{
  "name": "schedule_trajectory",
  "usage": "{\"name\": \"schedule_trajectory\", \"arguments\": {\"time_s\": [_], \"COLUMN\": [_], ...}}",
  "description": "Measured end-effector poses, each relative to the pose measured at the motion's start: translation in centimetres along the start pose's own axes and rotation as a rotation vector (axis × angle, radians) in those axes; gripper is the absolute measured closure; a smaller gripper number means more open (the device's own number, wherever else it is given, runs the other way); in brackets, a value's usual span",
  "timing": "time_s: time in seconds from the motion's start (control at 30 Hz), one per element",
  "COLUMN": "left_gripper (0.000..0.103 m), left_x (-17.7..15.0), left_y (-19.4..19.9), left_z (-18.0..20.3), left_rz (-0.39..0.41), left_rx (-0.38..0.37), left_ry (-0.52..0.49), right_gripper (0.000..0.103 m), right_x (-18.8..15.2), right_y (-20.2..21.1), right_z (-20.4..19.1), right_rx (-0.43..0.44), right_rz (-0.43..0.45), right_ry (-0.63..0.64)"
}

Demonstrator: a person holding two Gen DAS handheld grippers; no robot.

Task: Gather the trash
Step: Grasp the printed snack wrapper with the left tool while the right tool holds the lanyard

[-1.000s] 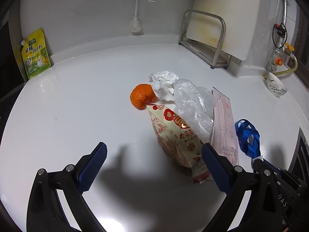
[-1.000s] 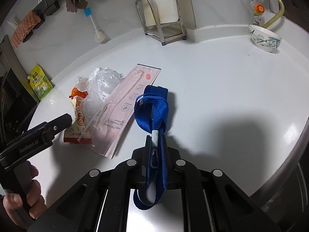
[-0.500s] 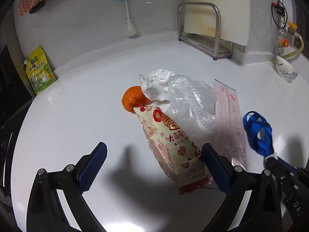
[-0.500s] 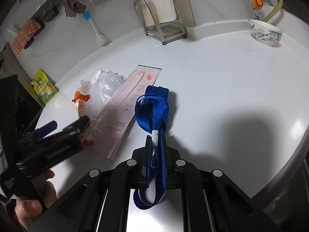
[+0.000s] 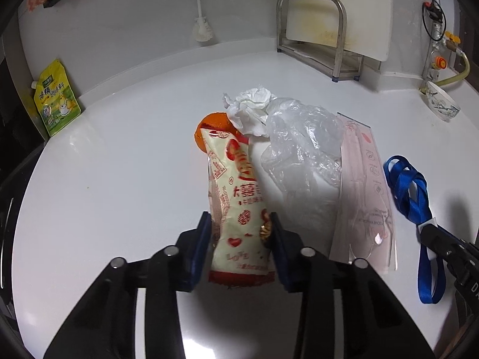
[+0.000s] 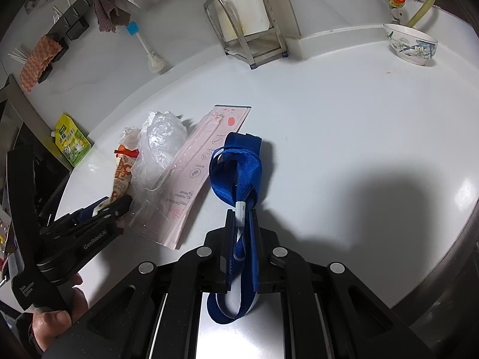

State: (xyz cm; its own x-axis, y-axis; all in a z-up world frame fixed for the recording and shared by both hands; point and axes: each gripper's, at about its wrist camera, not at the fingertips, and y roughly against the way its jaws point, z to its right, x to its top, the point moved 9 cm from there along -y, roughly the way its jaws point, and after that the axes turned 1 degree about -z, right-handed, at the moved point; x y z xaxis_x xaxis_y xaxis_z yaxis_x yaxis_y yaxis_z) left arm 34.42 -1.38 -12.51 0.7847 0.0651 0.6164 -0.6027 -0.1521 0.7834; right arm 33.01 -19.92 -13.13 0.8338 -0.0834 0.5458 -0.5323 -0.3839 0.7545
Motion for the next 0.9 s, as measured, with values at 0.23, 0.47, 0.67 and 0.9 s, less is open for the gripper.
{"name": "schedule_trajectory", "arguments": {"time_s": [0.23, 0.47, 0.67, 0.9], "left_gripper": [0.072, 0.072, 0.072, 0.072], "left_x": [-0.6, -1.6, -2.6, -4.3], "left_y": [1.6, 3.9, 6.6, 9.5], "left_z": [-1.0, -1.6, -1.7, -2.1], "left_rz": [0.019, 0.034, 0.077, 0.111], "left_rx": [-0.003, -0.008, -0.001, -0.012], "left_ry": [-0.013, -0.035, -0.075, -0.099], "right_gripper": [0.094, 0.094, 0.094, 0.094], "right_x": [-0.1, 0.4, 0.2, 0.0], "right_y": [0.3, 1.8, 2.5, 3.7], "right_z": [0.4, 1.0, 1.5, 0.2], "right_rx": [-0.007, 0.012, 0.002, -0.02], "right_rz": [0.012, 0.068, 0.093, 0.139], "right_ry": [-0.011, -0.035, -0.05, -0.007]}}
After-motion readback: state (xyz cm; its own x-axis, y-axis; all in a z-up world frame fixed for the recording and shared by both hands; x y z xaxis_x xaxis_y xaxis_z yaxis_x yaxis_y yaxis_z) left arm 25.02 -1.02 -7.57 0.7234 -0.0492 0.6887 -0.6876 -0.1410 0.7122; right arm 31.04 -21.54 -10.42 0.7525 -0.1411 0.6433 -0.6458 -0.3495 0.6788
